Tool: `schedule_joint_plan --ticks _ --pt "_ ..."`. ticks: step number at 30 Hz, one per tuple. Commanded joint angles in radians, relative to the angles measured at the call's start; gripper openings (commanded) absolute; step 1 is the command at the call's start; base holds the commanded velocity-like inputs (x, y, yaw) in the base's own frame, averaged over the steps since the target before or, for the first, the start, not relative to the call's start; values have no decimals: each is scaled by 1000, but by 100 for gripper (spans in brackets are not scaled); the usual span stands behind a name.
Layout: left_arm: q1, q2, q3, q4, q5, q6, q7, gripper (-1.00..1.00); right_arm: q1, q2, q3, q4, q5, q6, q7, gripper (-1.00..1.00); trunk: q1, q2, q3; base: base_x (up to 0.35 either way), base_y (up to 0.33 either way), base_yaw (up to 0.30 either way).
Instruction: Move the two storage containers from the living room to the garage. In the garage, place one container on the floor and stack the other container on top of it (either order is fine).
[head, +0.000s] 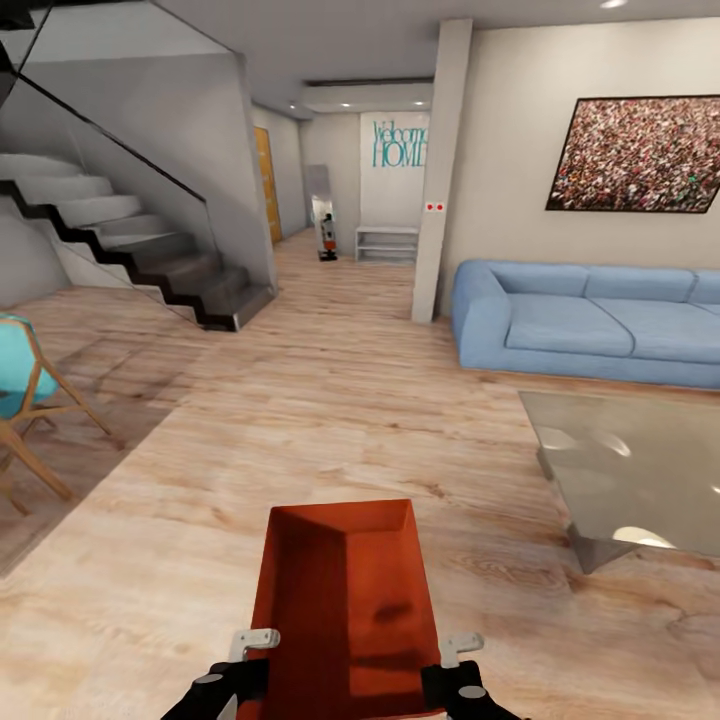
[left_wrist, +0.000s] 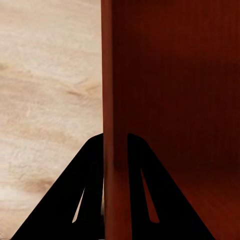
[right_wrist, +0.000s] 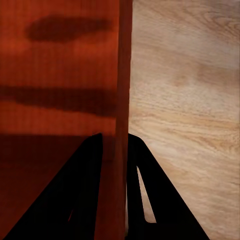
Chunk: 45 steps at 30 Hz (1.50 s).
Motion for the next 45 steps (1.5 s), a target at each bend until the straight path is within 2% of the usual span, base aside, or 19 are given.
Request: schedule_joint_plan --ticks 1,8,45 --pt "0 0 -6 -5 -4 6 9 -100 -1 -2 -9 27 -18 -5 -7 -100 0 -1 -1 0 0 251" --pt "0 0 -6 -5 -5 6 7 -100 0 -2 -9 27 -18 -5 -7 -100 0 -1 -1 147 0 49" --pt "0 0 -6 -3 -6 8 6 -100 0 -2 -10 27 -18 -5 -7 -100 0 -1 -1 322 0 0"
